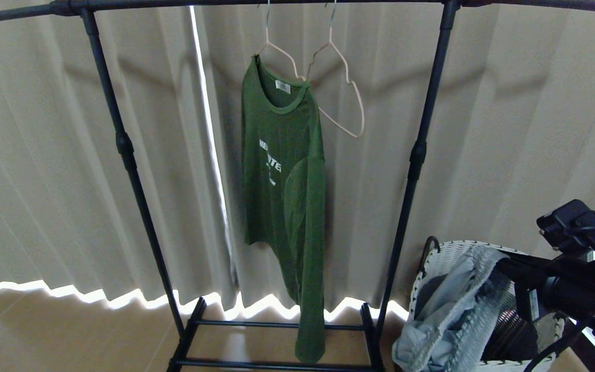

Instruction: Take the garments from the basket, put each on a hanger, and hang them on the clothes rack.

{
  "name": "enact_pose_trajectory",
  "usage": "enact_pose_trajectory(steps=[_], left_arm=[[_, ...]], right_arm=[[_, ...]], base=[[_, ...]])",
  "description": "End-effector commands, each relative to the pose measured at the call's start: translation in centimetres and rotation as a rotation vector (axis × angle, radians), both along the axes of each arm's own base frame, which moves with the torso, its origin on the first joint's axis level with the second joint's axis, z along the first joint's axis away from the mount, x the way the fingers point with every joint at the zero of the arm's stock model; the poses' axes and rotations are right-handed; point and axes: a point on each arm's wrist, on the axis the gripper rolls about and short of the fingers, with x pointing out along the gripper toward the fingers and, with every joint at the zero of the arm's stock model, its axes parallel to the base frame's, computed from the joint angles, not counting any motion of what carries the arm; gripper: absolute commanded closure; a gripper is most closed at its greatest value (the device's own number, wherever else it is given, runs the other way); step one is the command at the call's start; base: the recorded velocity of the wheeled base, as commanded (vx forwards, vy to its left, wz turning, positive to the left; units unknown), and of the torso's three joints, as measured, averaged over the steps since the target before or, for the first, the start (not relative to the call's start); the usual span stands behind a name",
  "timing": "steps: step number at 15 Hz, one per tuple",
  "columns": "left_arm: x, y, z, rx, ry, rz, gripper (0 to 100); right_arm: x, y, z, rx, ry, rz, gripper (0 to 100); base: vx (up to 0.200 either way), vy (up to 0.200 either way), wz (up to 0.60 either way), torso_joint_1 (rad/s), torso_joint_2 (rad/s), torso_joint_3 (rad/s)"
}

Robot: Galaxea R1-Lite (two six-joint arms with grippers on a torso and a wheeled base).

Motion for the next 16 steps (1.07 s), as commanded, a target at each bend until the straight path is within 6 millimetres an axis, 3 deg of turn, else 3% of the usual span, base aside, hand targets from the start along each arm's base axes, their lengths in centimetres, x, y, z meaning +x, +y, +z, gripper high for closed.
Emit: enact_pose_trajectory(steps=[1, 7, 16], left_arm=[[0.00, 0.00, 0.00, 0.000, 0.000, 0.000, 0], [0.00, 0.00, 0.00, 0.000, 0.000, 0.000, 0], [0.06, 0.01, -0.01, 0.000, -0.012, 0.003, 0]], right_arm=[[-0.02, 0.00, 0.00, 0.000, -0.001, 0.001, 100], [-0.05, -0.01, -0.12, -0.002, 0.005, 0.001, 100], [-0.10, 0.01, -0.14, 0.004, 0.007, 0.015, 100]], base=[[0.000, 0.000, 0.00, 0.000, 0.00, 0.000], [0.000, 0.000, 0.00, 0.000, 0.00, 0.000], [0.000, 0.178, 0.00, 0.001, 0.00, 0.002]])
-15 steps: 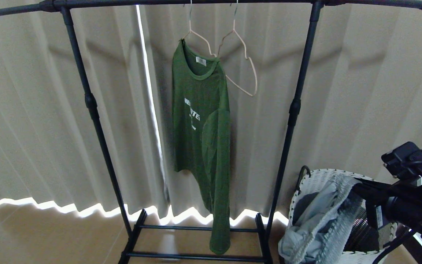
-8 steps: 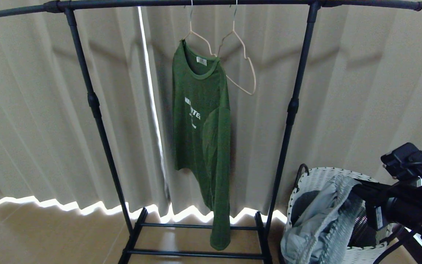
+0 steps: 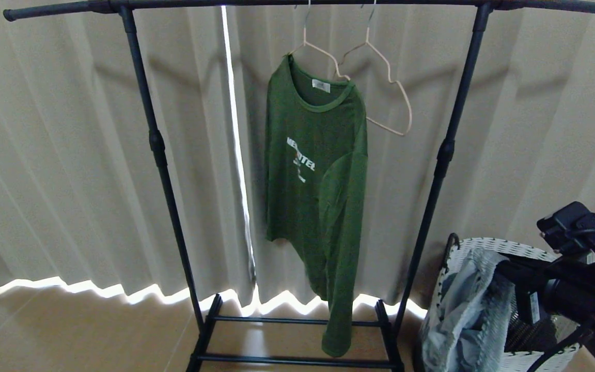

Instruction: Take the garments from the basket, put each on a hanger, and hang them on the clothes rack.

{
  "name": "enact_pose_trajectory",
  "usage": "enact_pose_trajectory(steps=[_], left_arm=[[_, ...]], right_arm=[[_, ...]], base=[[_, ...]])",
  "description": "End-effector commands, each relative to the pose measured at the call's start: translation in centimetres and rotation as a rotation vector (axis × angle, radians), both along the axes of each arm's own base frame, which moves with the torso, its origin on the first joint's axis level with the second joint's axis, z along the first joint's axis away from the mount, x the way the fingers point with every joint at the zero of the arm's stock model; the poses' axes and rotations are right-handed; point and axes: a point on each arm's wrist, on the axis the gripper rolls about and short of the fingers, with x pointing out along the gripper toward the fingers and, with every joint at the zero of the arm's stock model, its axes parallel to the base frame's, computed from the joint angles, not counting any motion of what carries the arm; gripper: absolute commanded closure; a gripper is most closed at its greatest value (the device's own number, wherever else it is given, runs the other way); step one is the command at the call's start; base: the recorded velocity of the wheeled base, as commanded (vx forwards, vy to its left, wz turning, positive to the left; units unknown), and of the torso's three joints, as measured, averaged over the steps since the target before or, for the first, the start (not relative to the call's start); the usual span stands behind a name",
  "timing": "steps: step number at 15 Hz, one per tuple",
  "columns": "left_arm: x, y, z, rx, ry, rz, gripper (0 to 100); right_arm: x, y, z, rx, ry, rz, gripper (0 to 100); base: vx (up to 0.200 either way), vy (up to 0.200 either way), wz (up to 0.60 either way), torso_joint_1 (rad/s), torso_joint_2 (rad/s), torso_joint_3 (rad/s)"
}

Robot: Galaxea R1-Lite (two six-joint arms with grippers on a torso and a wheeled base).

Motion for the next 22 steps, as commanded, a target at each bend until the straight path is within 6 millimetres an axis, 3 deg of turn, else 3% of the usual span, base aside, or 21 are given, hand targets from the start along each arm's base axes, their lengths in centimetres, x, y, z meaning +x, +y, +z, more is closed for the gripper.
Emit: enact_pose_trajectory(steps=[1, 8, 14, 17, 18, 19, 20, 22], left_arm=[[0.0, 0.0, 0.0, 0.002, -0.001, 0.000, 0], [0.0, 0.0, 0.0, 0.002, 0.001, -0.004, 0], [-0.1, -0.1, 0.4, 0.130, -0.030, -0.069, 0], [-0.6, -0.5, 5.0, 0.145, -0.126, -0.245, 0], [-0.6, -0.5, 5.0, 0.145, -0.126, -0.245, 0], [1.2, -0.7, 9.0, 0.138, -0.073, -0.326, 0], [2.1, -0.7, 10.1, 0.135, -0.056, -0.349, 0], [8.0, -1.4, 13.6, 0.114, 0.004, -0.461, 0]], right_arm=[[0.0, 0.0, 0.0, 0.000, -0.001, 0.001, 100], [0.1, 0.3, 0.3, 0.019, -0.006, 0.048, 100], [1.2, 1.6, 3.5, 0.070, -0.113, 0.153, 100], [1.6, 3.4, 5.9, 0.105, -0.186, 0.248, 100], [1.6, 3.4, 5.9, 0.105, -0.186, 0.248, 100], [1.8, 4.3, 7.3, 0.125, -0.229, 0.290, 100], [1.9, 4.5, 7.7, 0.129, -0.242, 0.294, 100], [2.5, 4.9, 8.5, 0.146, -0.260, 0.319, 100]], base=[[0.000, 0.000, 0.00, 0.000, 0.00, 0.000], [0.000, 0.000, 0.00, 0.000, 0.00, 0.000], [0.000, 0.000, 0.00, 0.000, 0.00, 0.000], [0.000, 0.000, 0.00, 0.000, 0.00, 0.000], [0.000, 0.000, 0.00, 0.000, 0.00, 0.000], [0.000, 0.000, 0.00, 0.000, 0.00, 0.000], [0.000, 0.000, 0.00, 0.000, 0.00, 0.000], [0.000, 0.000, 0.00, 0.000, 0.00, 0.000]])
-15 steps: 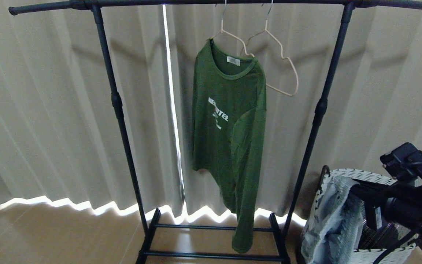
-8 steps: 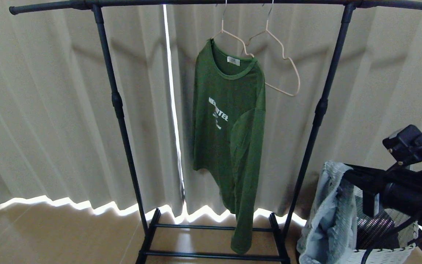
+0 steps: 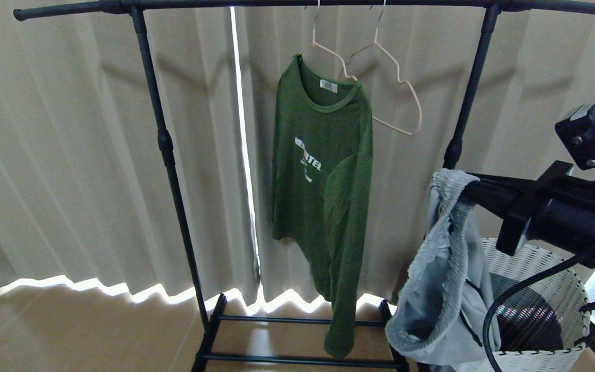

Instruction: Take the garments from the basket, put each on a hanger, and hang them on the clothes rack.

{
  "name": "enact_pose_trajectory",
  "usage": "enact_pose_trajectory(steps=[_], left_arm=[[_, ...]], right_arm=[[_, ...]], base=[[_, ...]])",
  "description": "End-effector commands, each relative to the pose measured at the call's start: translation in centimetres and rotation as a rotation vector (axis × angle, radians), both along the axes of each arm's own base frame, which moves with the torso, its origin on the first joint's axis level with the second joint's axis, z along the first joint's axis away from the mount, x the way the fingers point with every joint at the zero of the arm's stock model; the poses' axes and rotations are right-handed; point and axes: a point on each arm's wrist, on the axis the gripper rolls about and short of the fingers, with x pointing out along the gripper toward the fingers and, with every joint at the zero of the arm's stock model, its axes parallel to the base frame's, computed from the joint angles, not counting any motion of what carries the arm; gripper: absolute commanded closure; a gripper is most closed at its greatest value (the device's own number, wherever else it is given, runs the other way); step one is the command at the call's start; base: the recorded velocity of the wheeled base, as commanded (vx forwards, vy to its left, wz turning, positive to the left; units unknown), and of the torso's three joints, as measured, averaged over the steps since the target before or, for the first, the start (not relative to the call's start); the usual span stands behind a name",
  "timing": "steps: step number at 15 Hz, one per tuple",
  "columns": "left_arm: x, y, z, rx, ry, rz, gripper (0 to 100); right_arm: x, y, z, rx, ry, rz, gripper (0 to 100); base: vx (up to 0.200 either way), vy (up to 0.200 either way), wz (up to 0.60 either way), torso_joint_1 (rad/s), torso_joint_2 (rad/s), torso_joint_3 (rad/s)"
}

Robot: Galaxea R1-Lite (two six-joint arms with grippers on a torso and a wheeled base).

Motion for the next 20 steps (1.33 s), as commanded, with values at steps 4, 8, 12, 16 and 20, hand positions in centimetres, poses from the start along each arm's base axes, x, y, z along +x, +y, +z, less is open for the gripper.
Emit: enact_pose_trajectory(steps=[4, 8, 12, 16, 20], left_arm=[[15.8, -5.3, 4.9, -0.041, 0.203, -0.249, 0], [17.9, -11.5, 4.0, -0.040, 0.305, -0.408, 0], [17.1, -19.9, 1.4, -0.111, 0.522, -0.457, 0], [18.1, -24.2, -3.3, -0.170, 0.576, -0.327, 0], [18.5, -24.8, -4.7, -0.171, 0.612, -0.313, 0]], right_arm=[[0.1, 1.1, 1.5, 0.103, 0.011, 0.042, 100], [-0.2, 1.8, 2.9, 0.127, -0.028, 0.078, 100], [-1.0, 2.9, 3.7, 0.145, -0.050, 0.140, 100], [-1.1, 3.1, 4.5, 0.160, -0.072, 0.154, 100], [-2.6, 3.0, 5.2, 0.177, -0.096, 0.191, 100]], base=[[0.000, 0.000, 0.00, 0.000, 0.00, 0.000], [0.000, 0.000, 0.00, 0.000, 0.00, 0.000], [0.000, 0.000, 0.00, 0.000, 0.00, 0.000], [0.000, 0.000, 0.00, 0.000, 0.00, 0.000], [0.000, 0.000, 0.00, 0.000, 0.00, 0.000]])
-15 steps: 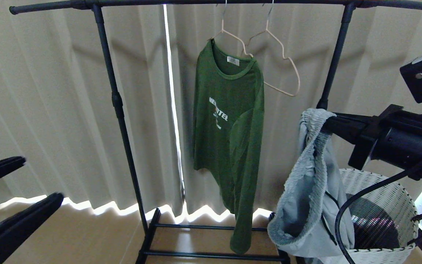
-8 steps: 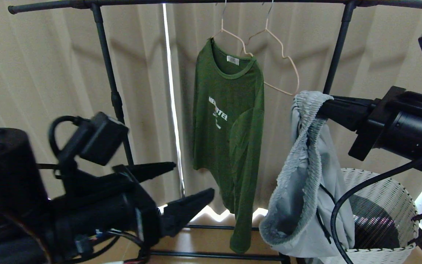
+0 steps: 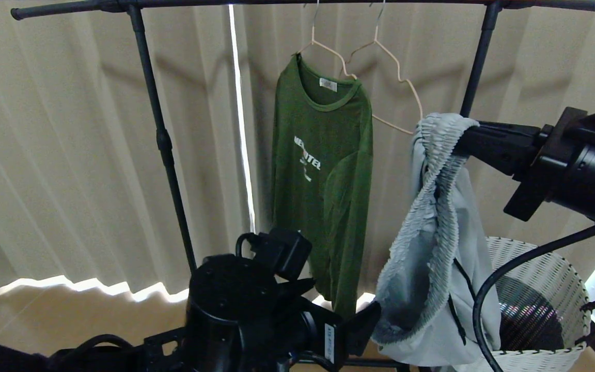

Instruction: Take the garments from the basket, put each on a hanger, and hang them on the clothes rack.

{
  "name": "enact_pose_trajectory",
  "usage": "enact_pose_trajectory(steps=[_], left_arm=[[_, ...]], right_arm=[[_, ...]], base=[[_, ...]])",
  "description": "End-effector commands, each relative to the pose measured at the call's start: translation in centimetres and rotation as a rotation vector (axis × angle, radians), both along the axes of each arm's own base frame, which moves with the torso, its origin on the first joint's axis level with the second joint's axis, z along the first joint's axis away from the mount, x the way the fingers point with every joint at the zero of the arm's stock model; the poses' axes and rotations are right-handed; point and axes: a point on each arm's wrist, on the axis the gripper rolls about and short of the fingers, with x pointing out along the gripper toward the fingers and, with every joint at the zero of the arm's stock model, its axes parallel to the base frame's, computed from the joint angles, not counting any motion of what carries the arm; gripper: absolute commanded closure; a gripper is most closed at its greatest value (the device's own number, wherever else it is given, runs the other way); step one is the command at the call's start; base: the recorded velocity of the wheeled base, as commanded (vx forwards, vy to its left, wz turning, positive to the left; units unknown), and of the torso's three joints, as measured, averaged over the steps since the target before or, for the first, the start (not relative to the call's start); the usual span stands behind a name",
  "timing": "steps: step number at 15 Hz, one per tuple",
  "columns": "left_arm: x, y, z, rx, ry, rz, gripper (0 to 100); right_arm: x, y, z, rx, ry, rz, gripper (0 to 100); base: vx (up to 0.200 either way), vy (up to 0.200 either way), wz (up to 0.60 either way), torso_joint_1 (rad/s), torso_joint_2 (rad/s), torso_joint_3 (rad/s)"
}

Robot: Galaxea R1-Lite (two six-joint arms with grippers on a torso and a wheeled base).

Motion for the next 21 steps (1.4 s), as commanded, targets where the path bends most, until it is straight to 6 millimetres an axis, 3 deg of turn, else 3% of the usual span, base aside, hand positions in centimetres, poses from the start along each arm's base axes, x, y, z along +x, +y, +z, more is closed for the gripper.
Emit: enact_pose_trajectory(steps=[1, 5, 11, 12, 18, 20, 21], left_arm=[[0.4, -0.7, -1.8, 0.037, 0.045, 0.005, 0], [1.0, -1.3, -3.3, 0.040, 0.085, 0.022, 0], [1.2, -1.5, -2.5, -0.065, 0.042, -0.042, 0], [1.4, -1.6, -2.6, -0.072, 0.040, -0.045, 100], [1.3, -1.3, -4.6, -0.039, 0.066, -0.053, 100], [1.7, 0.0, -3.9, -0.097, -0.023, -0.035, 100], [1.8, 1.9, -2.8, -0.066, -0.106, -0.019, 100]], right_arm=[[-0.8, -0.3, 0.6, 0.015, -0.022, 0.012, 100], [-1.4, -0.6, 0.8, 0.027, -0.032, 0.015, 100], [-1.9, -1.0, 1.0, 0.035, -0.038, 0.017, 100], [-2.0, -1.1, 1.1, 0.038, -0.043, 0.020, 100], [-2.5, -1.5, 1.4, 0.044, -0.050, 0.017, 100], [-2.5, -1.5, 1.2, 0.039, -0.044, 0.016, 100], [-2.4, -1.4, 0.8, 0.030, -0.032, 0.014, 100]], base=[[0.000, 0.000, 0.00, 0.000, 0.00, 0.000], [0.000, 0.000, 0.00, 0.000, 0.00, 0.000], [0.000, 0.000, 0.00, 0.000, 0.00, 0.000], [0.000, 0.000, 0.00, 0.000, 0.00, 0.000], [0.000, 0.000, 0.00, 0.000, 0.00, 0.000], [0.000, 0.000, 0.00, 0.000, 0.00, 0.000], [0.000, 0.000, 0.00, 0.000, 0.00, 0.000]])
